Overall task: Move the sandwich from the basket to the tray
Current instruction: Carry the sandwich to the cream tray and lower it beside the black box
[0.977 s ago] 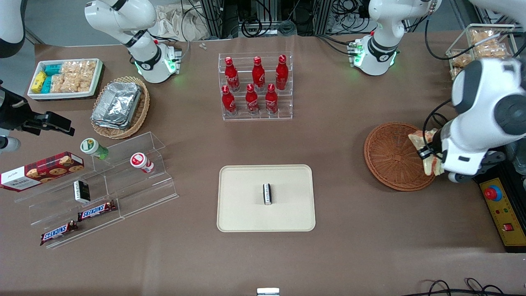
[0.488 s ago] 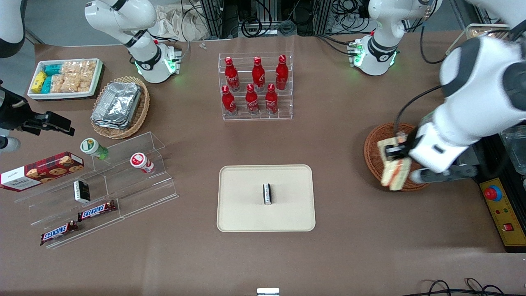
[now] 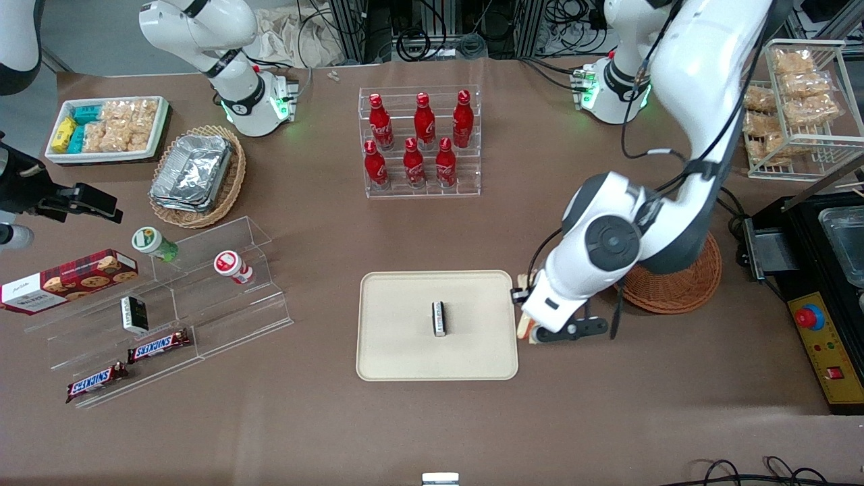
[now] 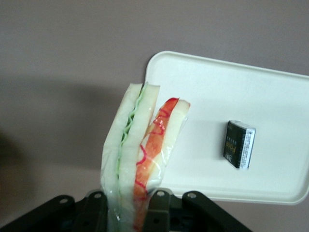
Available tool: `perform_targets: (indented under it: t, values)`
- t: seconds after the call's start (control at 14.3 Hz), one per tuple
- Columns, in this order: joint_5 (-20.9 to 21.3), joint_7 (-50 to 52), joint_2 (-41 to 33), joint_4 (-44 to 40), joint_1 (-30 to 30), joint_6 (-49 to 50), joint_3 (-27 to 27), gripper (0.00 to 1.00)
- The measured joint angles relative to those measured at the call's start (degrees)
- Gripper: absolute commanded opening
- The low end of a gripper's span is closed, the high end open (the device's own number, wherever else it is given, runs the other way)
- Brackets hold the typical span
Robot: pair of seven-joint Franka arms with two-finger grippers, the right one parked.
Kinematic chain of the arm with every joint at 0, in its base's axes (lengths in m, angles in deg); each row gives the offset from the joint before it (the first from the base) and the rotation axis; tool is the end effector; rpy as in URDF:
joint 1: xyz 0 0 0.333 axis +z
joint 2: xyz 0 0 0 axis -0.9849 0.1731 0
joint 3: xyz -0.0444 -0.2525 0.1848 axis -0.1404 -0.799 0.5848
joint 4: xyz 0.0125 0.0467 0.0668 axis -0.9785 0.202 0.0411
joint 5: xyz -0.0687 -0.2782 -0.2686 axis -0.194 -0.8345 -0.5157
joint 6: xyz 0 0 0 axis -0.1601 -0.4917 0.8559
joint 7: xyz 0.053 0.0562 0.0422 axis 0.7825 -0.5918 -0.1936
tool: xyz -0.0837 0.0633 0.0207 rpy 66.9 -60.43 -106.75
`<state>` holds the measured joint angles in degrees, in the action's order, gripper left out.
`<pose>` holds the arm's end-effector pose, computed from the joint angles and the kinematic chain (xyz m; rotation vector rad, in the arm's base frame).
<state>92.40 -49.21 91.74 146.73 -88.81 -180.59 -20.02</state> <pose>0.6485 -0.3220 0.3490 3.0135 0.2272 -0.0519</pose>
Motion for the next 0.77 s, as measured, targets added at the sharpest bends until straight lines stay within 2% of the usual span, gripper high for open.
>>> perform_targets:
  t: [0.14, 0.35, 0.63, 0.77]
  values:
    - [0.5, 0.0, 4.3, -0.5, -0.5, -3.8, 0.0, 0.00]
    - [4.5, 0.1, 9.8, -1.2, -0.9, -8.4, 0.1, 0.00]
    - [5.5, 0.1, 12.5, -2.7, -2.6, -9.1, 0.1, 0.00]
    - [5.6, 0.1, 12.5, -3.1, -3.2, -9.0, 0.1, 0.12]
